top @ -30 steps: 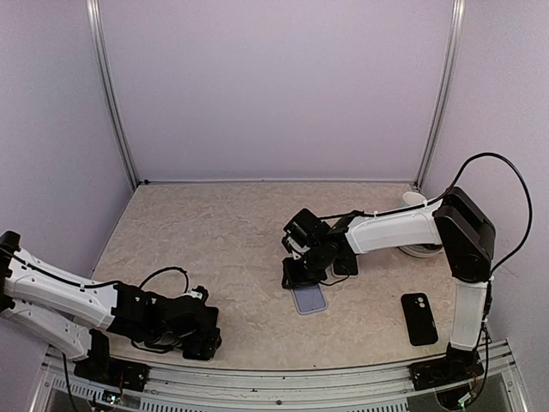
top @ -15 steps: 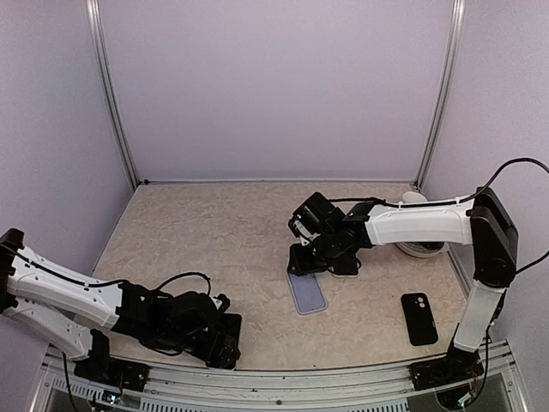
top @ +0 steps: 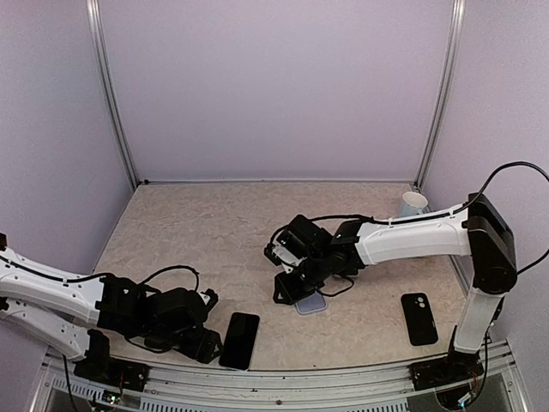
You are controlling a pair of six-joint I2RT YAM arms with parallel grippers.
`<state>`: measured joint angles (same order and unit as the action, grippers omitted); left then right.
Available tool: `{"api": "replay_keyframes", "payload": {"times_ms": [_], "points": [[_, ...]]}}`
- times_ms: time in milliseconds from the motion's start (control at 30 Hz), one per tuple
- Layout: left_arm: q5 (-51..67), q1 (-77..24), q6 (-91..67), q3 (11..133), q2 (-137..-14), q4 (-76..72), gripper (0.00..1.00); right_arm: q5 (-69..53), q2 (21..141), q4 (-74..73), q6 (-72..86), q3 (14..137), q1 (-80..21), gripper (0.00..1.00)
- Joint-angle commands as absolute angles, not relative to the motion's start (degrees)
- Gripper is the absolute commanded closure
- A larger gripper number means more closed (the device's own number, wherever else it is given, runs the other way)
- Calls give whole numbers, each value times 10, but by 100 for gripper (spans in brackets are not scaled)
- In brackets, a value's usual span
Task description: Put the phone into the phone case
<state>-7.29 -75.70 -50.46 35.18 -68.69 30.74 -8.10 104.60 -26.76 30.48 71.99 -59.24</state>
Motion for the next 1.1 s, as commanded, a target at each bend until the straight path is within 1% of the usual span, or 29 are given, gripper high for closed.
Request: {"api": "replay_keyframes", "payload": {"times_ms": [0, 100, 167, 300, 400, 567, 700, 833, 1067], "points": [[-79, -758, -557, 308, -683, 351, 28, -134, 1097, -273, 281, 743, -634, 79], [-79, -759, -542, 305, -715, 346, 36, -157, 1108, -253, 286, 733, -642, 83], [-76, -758, -535, 301, -730, 338, 39, -181, 1120, -242, 285, 734, -648, 84], [-66, -759, -512, 311, -756, 314, 40, -183, 1143, -237, 284, 736, -652, 85], [-50, -765, -479, 339, -801, 283, 43, -180, 1165, -237, 291, 745, -650, 85], [-63, -767, -417, 378, -863, 260, 44, -143, 1177, -225, 312, 759, -616, 86], [-61, -766, -353, 424, -906, 218, 44, -158, 1172, -193, 307, 762, -578, 86], [-96, -766, -299, 476, -976, 230, 44, -111, 1147, -229, 292, 763, -572, 86], [-94, -766, -220, 520, -1037, 235, 43, -14, 1089, -302, 291, 763, -569, 82]]}}
